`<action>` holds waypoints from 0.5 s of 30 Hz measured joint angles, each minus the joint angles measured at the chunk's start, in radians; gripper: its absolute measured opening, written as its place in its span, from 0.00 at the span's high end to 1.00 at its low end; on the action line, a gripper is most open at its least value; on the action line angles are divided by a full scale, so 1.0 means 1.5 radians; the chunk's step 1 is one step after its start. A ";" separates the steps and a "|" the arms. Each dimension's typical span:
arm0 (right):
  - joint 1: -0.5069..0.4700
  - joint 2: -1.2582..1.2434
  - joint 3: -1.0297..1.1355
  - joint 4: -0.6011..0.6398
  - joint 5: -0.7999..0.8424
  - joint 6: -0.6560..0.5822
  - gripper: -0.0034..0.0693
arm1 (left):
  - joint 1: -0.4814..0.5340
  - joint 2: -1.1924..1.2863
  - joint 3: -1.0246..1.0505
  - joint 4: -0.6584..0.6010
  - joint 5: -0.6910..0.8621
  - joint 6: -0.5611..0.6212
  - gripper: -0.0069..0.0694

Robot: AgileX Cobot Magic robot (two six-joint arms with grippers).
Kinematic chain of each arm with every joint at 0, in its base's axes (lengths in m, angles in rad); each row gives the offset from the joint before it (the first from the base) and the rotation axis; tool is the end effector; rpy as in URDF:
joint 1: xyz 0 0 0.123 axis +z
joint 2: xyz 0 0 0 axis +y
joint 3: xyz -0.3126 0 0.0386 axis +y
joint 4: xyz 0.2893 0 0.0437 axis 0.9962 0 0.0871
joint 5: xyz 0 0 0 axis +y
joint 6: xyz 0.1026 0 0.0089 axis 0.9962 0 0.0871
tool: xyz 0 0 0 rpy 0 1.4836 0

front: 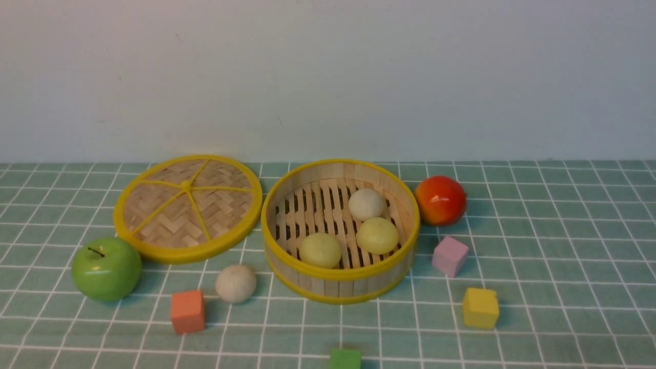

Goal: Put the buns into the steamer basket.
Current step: Use the left arm to grab a steamed stuffed bun

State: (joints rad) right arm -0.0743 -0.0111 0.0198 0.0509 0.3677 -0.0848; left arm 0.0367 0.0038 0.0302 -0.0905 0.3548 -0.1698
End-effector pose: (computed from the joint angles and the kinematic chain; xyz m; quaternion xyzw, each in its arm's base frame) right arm 0.0753 -0.0037 0.1699 0.0094 0.8014 -0.0260 0.5975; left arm 0.0765 -0.0004 0.1661 -0.1076 0.7976 -0.0771 0.5884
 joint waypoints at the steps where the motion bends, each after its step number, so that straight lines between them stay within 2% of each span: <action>1: 0.000 0.000 0.000 0.000 0.000 0.000 0.93 | 0.000 0.000 0.000 0.000 0.000 0.000 0.60; 15: 0.000 0.000 0.000 0.000 0.000 0.000 0.92 | 0.000 0.000 0.000 0.009 0.000 0.005 0.60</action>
State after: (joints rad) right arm -0.0743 -0.0111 0.0198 0.0509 0.3677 -0.0848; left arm 0.0367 0.0038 0.0302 -0.0776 0.3548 -0.1629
